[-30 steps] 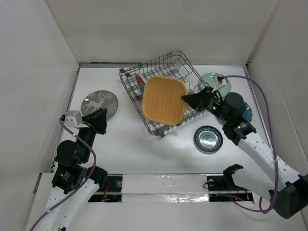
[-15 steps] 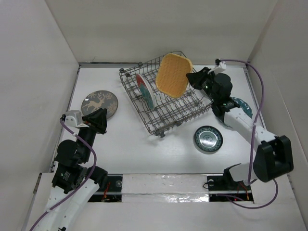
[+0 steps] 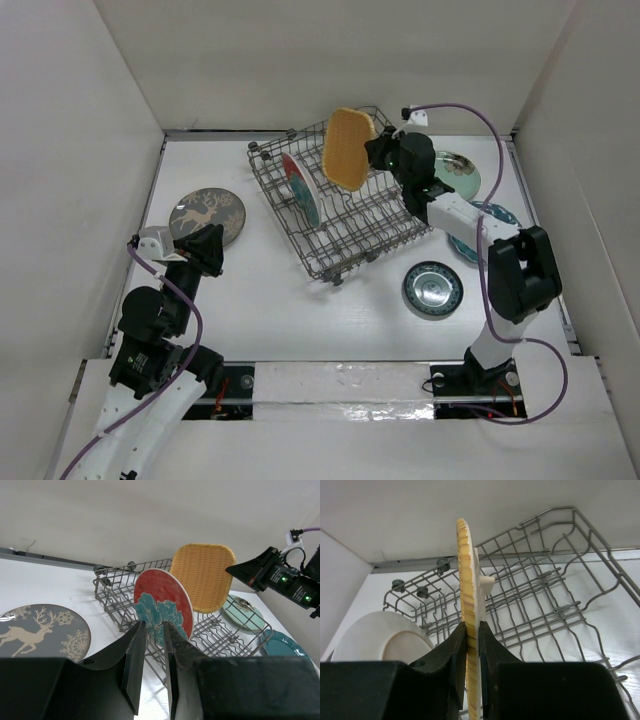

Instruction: Load the plates into the dish rack

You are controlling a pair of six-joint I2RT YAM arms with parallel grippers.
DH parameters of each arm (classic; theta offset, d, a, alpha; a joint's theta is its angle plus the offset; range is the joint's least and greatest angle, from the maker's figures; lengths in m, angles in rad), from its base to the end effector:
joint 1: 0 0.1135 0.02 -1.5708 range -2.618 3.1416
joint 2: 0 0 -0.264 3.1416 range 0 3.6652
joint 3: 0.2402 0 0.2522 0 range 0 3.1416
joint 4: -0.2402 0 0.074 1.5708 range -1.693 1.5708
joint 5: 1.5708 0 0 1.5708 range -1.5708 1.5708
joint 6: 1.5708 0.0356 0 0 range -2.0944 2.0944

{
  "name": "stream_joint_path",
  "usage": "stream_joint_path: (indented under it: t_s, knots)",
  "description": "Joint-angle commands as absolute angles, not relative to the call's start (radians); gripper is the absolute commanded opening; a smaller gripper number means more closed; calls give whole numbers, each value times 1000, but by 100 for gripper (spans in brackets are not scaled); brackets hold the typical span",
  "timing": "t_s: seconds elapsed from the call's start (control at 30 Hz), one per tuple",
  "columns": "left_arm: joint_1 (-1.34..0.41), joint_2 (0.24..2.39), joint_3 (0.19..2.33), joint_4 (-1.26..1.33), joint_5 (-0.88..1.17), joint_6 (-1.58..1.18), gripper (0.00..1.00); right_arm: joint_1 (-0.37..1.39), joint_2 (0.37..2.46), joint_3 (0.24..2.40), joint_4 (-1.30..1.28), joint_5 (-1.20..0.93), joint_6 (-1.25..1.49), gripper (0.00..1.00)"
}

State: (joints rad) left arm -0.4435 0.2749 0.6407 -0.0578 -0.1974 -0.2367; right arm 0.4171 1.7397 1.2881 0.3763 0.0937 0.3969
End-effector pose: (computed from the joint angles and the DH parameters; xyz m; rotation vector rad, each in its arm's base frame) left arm 0.0725 -0.0267 0.3618 -0.0400 1.2819 -0.4611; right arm 0.3854 0.1671 0.3126 0.0558 1.6730 0.5419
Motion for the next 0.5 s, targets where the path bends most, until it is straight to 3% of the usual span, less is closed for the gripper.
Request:
stream_joint_path:
  t_s: [0.0,0.47]
  knots:
    - [-442,290,637,-21,-212,-232,18,456,1761,1380,558,143,332,0]
    - [-442,287,635,-25,-213,-230,18,549,1865,1398,586,262,206,0]
